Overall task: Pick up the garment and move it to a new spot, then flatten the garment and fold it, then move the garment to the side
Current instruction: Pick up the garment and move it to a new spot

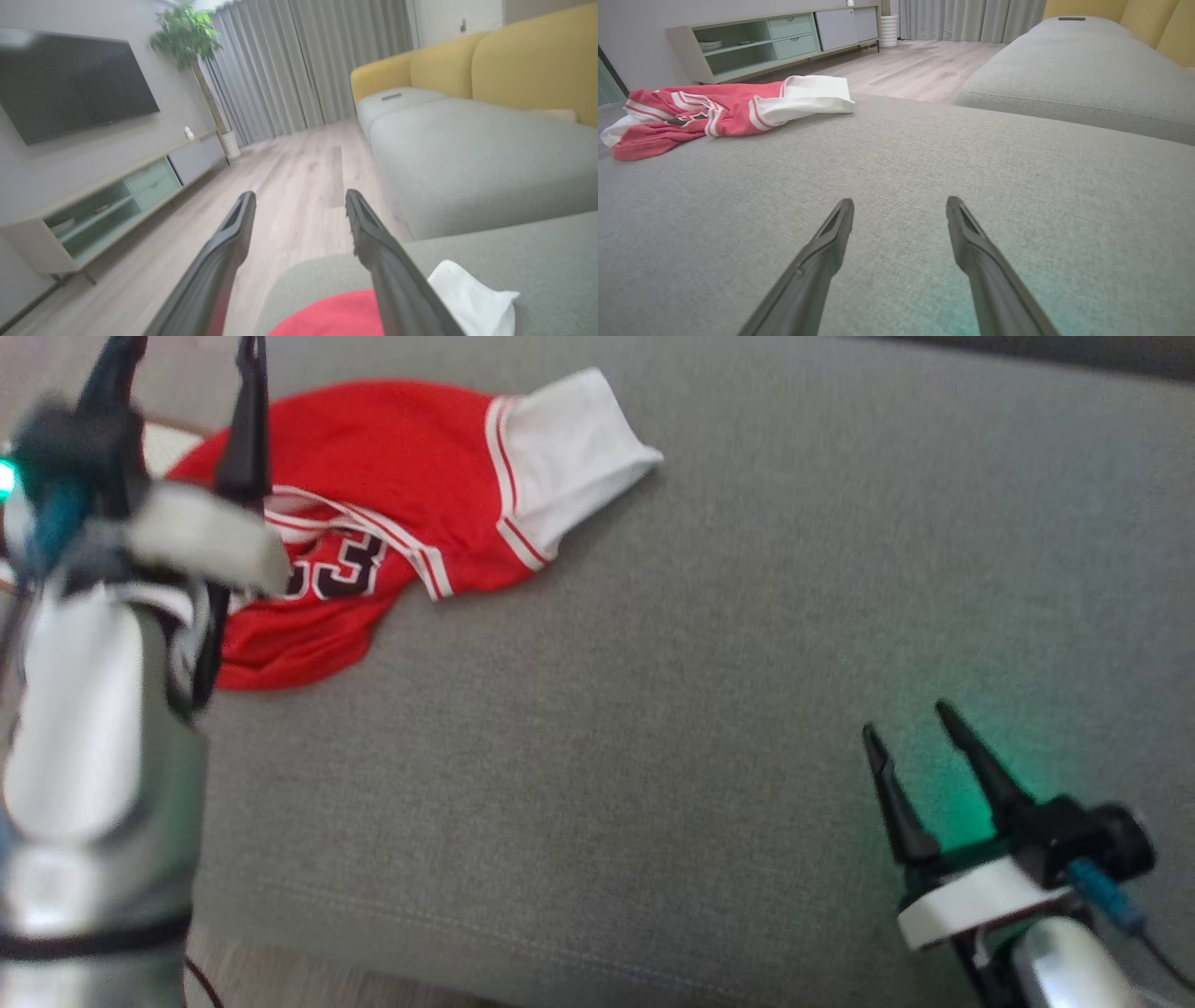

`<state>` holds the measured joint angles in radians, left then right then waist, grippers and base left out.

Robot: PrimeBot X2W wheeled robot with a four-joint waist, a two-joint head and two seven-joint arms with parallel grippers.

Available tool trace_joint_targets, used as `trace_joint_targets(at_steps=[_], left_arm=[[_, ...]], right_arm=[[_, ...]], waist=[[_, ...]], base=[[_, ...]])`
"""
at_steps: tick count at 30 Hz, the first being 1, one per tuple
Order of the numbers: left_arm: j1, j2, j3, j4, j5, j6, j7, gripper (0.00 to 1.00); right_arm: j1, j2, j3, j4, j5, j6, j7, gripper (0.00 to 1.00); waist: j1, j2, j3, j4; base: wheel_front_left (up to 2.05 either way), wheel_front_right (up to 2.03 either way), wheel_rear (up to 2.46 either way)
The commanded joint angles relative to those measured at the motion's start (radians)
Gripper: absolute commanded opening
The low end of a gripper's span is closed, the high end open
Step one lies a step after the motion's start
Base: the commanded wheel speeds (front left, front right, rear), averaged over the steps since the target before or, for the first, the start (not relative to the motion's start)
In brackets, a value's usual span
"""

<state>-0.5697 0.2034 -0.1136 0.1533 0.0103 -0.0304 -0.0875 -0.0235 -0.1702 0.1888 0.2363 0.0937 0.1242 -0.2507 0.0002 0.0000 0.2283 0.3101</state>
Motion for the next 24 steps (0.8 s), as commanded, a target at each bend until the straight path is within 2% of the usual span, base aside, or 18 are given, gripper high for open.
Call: trace_joint_targets(at_steps=[1,8,14,18,24], left_arm=[[-0.1,0.038,0.04,0.053,-0.028,-0.024,0.046,1.0],[-0.311,0.051,0.059,0.409,-0.103,-0.06,0.166,1.0],[-0.394,0.044,0.043,0.69,-0.127,-0.074,0.251,1.0],[-0.417,0.025,0.043,0.784,-0.159,-0.084,0.264,1.0],[-0.437,0.014,0.045,0.909,-0.191,-0.09,0.206,1.0]], right_arm=[[-0.042,-0.032,0.017,-0.043,-0.011,0.007,-0.011,1.0],[-0.093,-0.09,0.006,-0.093,-0.017,0.007,-0.011,1.0],[-0.105,-0.124,-0.009,-0.131,-0.022,0.007,-0.011,1.0],[-0.105,-0.133,-0.018,-0.152,-0.027,0.007,-0.011,1.0],[-0.111,-0.137,-0.016,-0.177,-0.036,0.007,-0.011,1.0]], waist=[[-0.0002,0.0,0.077,-0.009],[-0.0002,0.0,0.194,-0.03],[-0.0002,0.0,0.255,-0.04],[-0.0002,0.0,0.282,-0.04],[-0.0002,0.0,0.308,-0.049]], base=[[0.0,0.0,0.0],[0.0,0.0,0.0],[0.0,0.0,0.0],[0.0,0.0,0.0],[0.0,0.0,0.0]])
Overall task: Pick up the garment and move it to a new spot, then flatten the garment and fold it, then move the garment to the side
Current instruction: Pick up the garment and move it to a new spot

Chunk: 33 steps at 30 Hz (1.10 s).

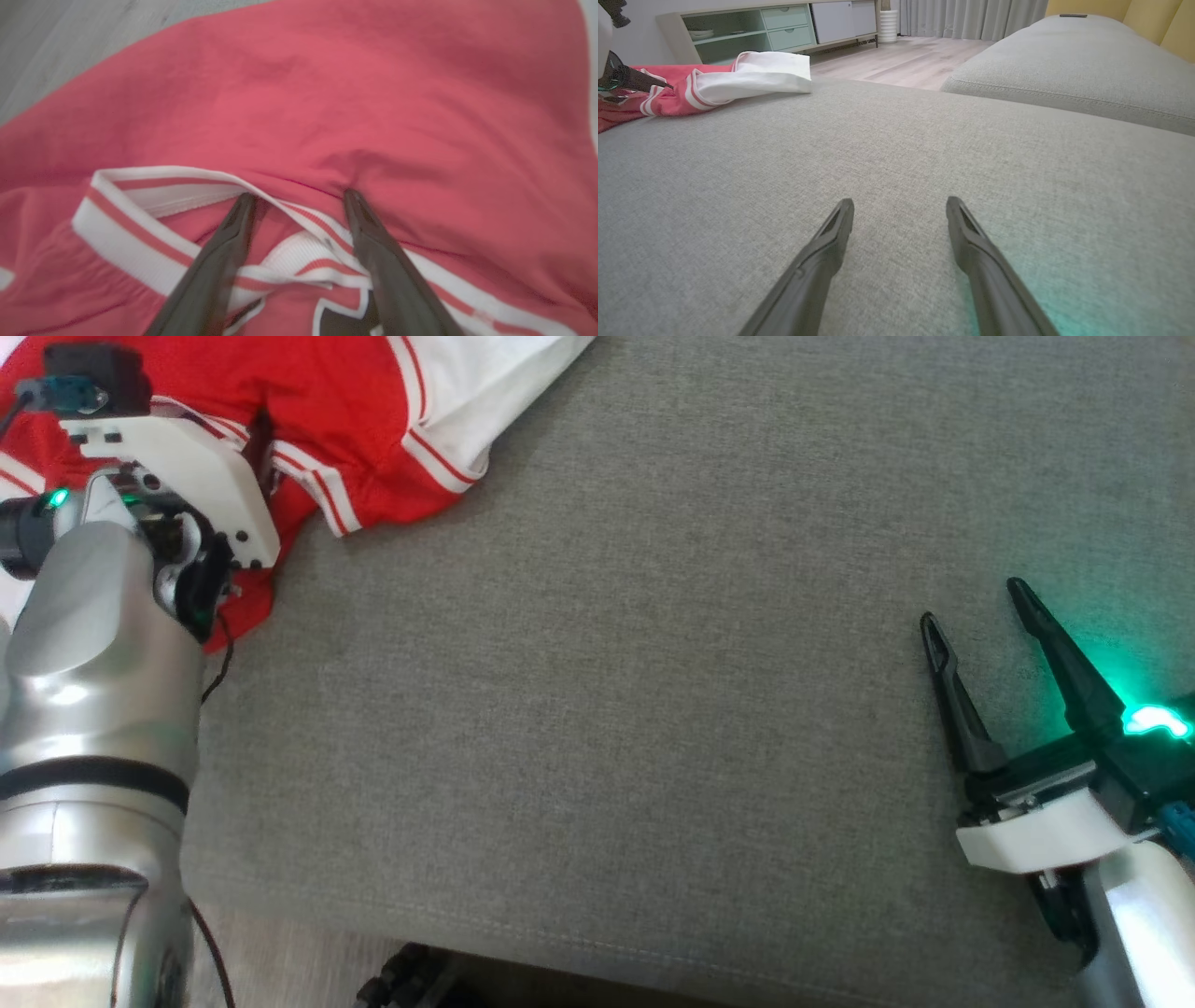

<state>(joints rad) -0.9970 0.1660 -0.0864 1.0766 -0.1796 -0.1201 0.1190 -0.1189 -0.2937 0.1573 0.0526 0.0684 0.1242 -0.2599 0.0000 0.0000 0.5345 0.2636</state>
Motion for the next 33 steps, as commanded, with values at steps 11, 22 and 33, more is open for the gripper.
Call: trace_joint_targets(at_steps=[11,22,33], left_arm=[[-0.078,0.12,-0.086,0.011,0.046,-0.01,-0.276,0.0],[-0.141,0.221,-0.264,-0.193,0.111,-0.01,-0.373,0.0],[-0.114,0.26,-0.4,-0.447,-0.012,-0.01,-0.29,0.0]], right_arm=[[-0.018,0.024,0.027,0.016,-0.001,0.007,-0.002,1.0],[-0.007,0.151,0.104,0.089,0.042,0.007,-0.002,1.0],[0.024,0.222,0.126,0.108,0.092,0.007,-0.002,1.0]], waist=[[0.0,0.0,-0.087,-0.036],[0.0,0.0,-0.361,-0.183],[0.0,0.0,-0.516,-0.403]], base=[[0.0,0.0,0.0],[0.0,0.0,0.0],[0.0,0.0,0.0]])
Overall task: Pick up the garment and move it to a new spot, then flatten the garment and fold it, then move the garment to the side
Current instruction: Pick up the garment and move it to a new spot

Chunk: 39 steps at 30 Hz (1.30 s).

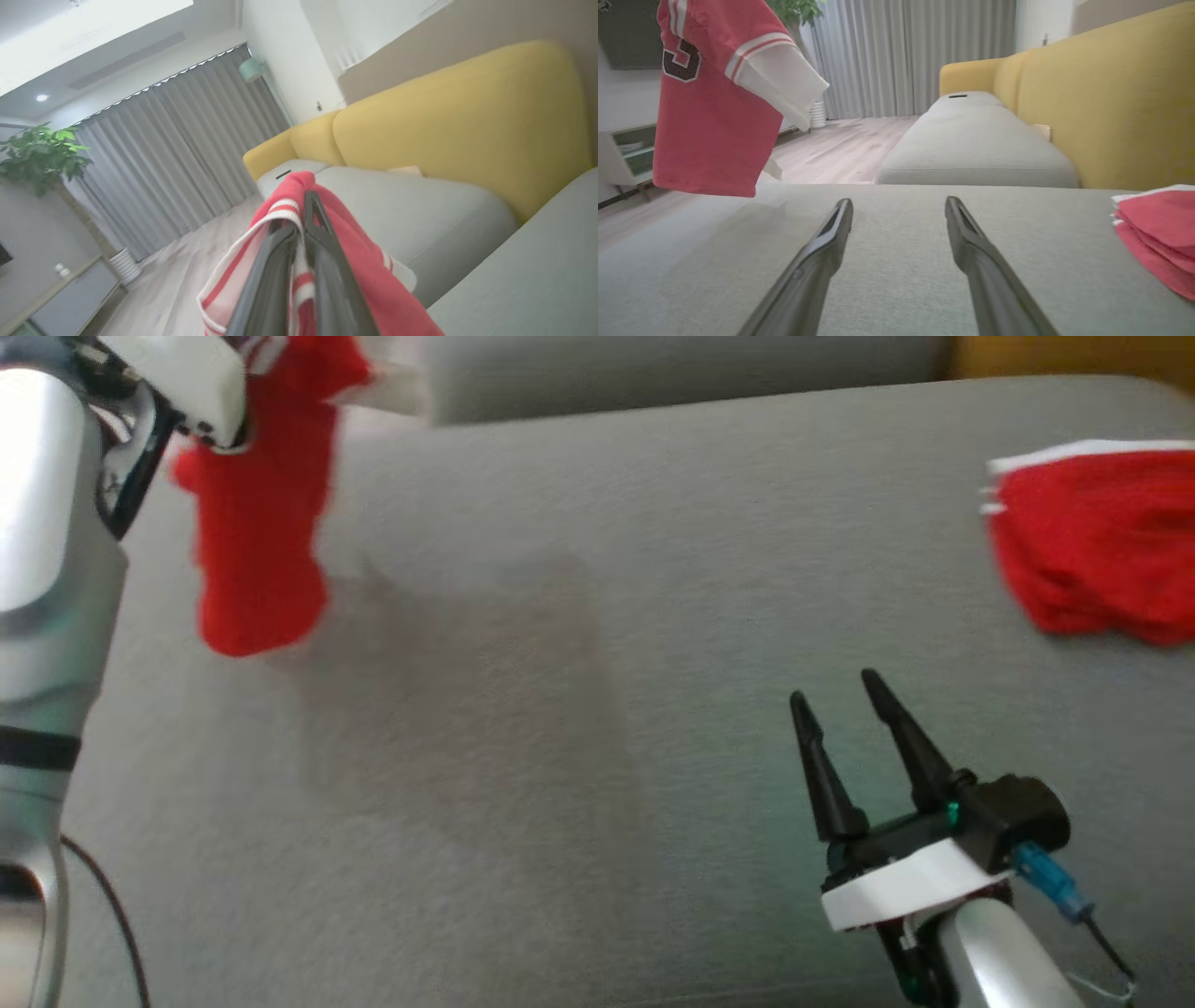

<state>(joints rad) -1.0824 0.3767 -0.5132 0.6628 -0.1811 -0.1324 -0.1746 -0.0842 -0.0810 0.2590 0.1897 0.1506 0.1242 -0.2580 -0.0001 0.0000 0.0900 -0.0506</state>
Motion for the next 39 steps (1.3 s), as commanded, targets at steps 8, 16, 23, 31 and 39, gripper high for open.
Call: trace_joint_targets(at_steps=[8,16,23,31,39], left_arm=[[0.024,0.038,-0.03,-0.15,-0.094,0.002,0.076,0.0],[0.135,-0.028,-0.107,-0.151,-0.148,0.002,0.099,0.0],[0.217,-0.082,-0.146,-0.008,-0.156,0.021,0.047,0.0],[0.265,-0.142,-0.117,0.081,-0.187,0.063,-0.068,1.0],[0.457,-0.104,0.033,-0.109,-0.221,0.174,-0.087,1.0]], right_arm=[[-0.013,0.024,0.03,-0.037,0.022,0.007,-0.004,1.0],[-0.038,0.029,0.029,-0.06,0.022,0.007,-0.004,1.0],[-0.065,0.03,0.05,-0.076,0.058,0.007,-0.004,1.0],[-0.051,0.031,0.039,-0.061,0.059,0.007,-0.004,1.0],[0.003,0.031,0.014,-0.03,0.05,0.007,-0.004,1.0]], waist=[[0.0001,0.0,-0.058,-0.216],[0.0001,0.0,0.04,-0.305],[0.0001,0.0,0.119,-0.33],[0.0001,0.0,0.073,-0.28],[0.0001,0.0,-0.057,-0.167]], base=[[0.0,0.0,0.0],[0.0,0.0,0.0],[0.0,0.0,0.0],[0.0,0.0,0.0],[0.0,0.0,0.0]])
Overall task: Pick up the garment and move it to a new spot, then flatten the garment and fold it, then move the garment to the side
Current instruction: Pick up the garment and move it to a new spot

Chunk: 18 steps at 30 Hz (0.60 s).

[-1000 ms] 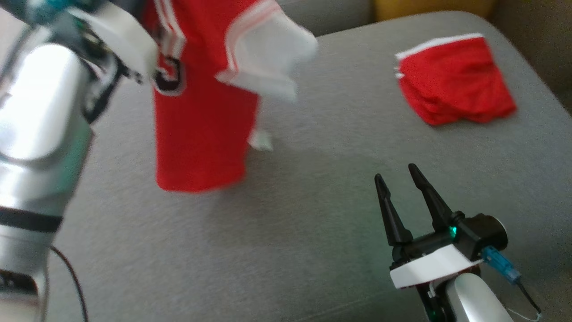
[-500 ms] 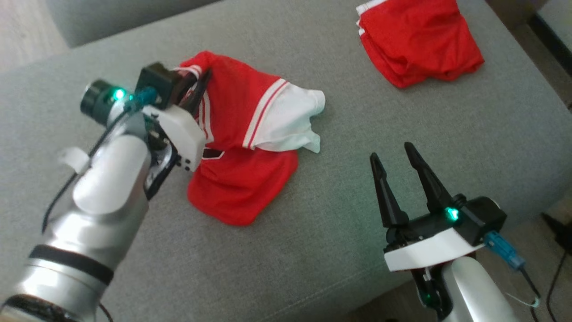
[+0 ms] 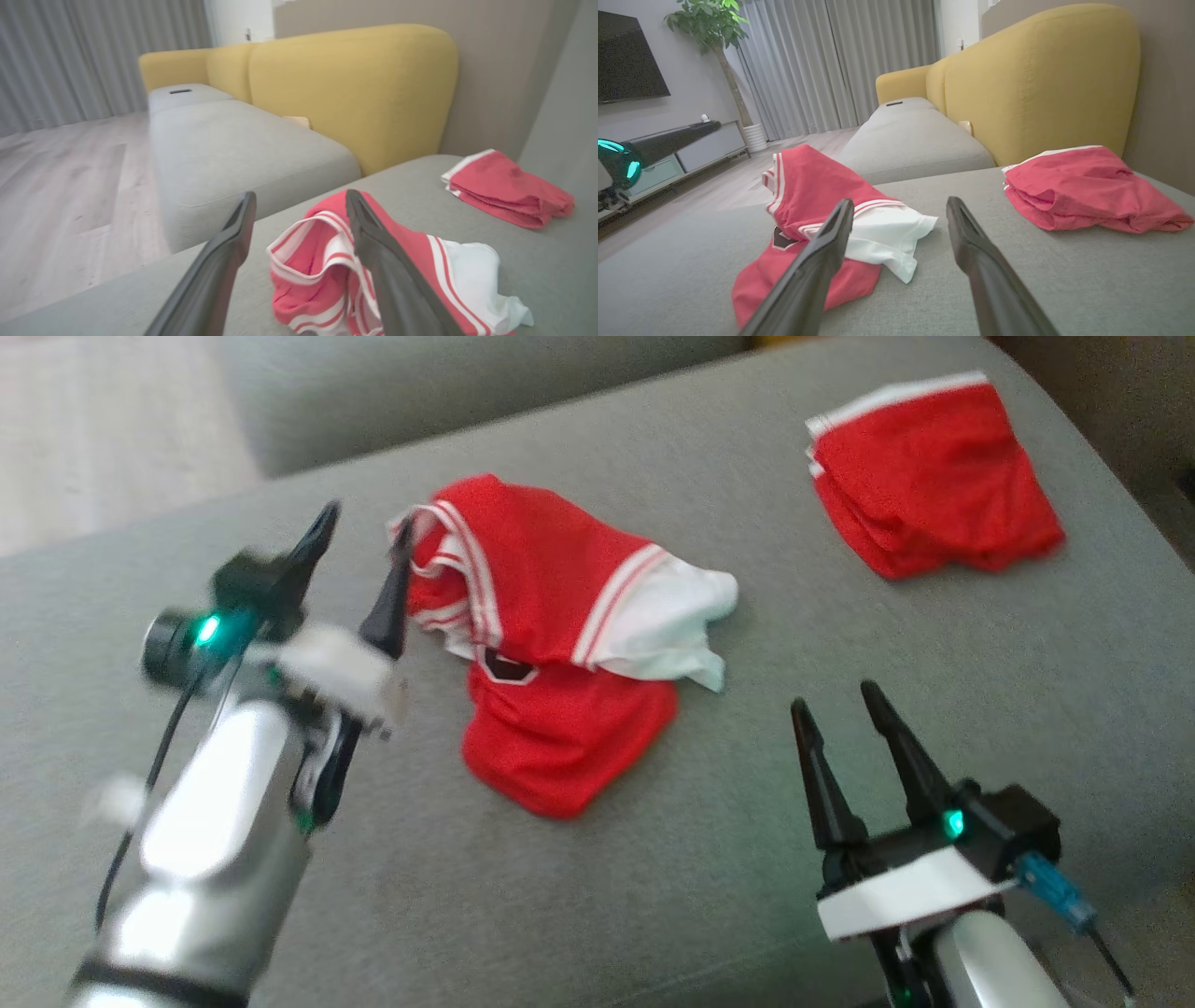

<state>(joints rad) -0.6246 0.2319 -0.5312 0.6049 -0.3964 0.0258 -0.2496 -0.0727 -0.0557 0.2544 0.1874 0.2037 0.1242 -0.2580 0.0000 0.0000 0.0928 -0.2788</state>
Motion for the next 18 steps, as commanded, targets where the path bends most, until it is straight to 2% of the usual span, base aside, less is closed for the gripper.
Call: trace_joint_targets(at_steps=[1,4,8,15,18], left_arm=[[0.04,0.045,0.073,-0.092,-0.003,0.035,-0.012,1.0],[0.171,0.052,0.129,-0.199,0.008,0.081,-0.012,1.0],[0.343,0.033,0.212,-0.339,0.033,0.133,-0.012,1.0],[0.572,-0.025,0.294,-0.473,0.091,0.159,-0.012,1.0],[0.655,-0.053,0.325,-0.511,0.123,0.156,-0.012,1.0]], right_arm=[[-0.001,0.005,0.015,-0.026,-0.002,0.007,-0.004,1.0],[0.019,0.005,0.011,-0.027,-0.002,0.007,-0.004,1.0],[0.044,0.005,0.007,-0.022,-0.018,0.007,-0.004,1.0],[0.085,0.005,-0.046,-0.02,-0.043,0.007,-0.004,1.0],[0.109,0.005,-0.058,-0.02,-0.059,0.007,-0.004,1.0]], waist=[[0.0,0.0,-0.072,0.079],[0.0,0.0,-0.1,0.12],[0.0,0.0,-0.131,0.16],[0.0,0.0,-0.171,0.201],[0.0,0.0,-0.192,0.222]], base=[[0.0,0.0,0.0],[0.0,0.0,0.0],[0.0,0.0,0.0],[0.0,0.0,0.0],[0.0,0.0,0.0]])
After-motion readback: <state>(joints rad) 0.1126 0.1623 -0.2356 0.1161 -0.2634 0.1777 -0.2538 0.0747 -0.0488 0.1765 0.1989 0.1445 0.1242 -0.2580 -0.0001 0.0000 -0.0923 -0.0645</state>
